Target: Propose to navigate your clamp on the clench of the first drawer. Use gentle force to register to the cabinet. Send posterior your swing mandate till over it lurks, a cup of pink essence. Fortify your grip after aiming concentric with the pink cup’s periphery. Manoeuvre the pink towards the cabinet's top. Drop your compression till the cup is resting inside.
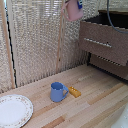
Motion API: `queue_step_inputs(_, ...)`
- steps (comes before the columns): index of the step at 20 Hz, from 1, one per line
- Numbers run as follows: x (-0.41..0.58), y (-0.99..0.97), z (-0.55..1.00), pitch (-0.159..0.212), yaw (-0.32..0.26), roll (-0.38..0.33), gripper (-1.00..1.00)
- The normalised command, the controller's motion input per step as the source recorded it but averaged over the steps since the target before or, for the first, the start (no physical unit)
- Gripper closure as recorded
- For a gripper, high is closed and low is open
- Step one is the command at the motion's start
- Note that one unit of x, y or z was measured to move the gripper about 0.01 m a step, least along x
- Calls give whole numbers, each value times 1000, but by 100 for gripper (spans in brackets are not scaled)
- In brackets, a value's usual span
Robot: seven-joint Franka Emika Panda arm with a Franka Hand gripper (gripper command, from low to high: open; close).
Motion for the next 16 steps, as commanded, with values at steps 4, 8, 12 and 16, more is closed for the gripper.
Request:
queue_step_inputs(4,-22,-1000,891,-8,0,98,100)
queue_step_inputs(8,-86,-1000,655,-29,0,96,100)
queue_step_inputs(12,-214,-976,166,-41,0,93,100)
queue_step_inputs(16,-95,-591,-233,-49,3,71,100)
